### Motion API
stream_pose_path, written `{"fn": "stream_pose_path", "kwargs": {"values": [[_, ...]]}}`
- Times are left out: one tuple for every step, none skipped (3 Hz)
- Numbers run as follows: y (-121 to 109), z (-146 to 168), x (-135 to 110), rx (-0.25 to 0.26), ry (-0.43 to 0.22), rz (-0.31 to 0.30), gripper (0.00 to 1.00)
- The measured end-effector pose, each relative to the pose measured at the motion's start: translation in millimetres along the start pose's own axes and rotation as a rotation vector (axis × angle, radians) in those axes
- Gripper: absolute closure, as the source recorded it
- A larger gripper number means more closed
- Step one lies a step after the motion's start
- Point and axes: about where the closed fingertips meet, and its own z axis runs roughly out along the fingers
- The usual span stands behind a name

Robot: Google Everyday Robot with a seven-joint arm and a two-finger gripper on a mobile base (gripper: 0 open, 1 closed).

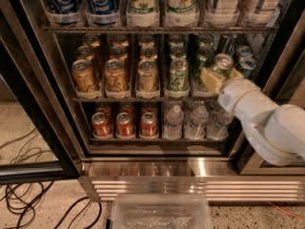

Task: Pick green can from middle shelf of fridge

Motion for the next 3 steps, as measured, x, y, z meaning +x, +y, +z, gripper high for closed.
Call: {"fn": "stream_pose_path", "kwargs": {"values": [[-19, -33, -59, -0.002, -0.104, -0.039, 1.0], [-37, -61, -102, -0.002, -0.159, -0.101, 1.0], [-47, -85, -123, -0.054, -0.186, -0.206, 1.0]]}}
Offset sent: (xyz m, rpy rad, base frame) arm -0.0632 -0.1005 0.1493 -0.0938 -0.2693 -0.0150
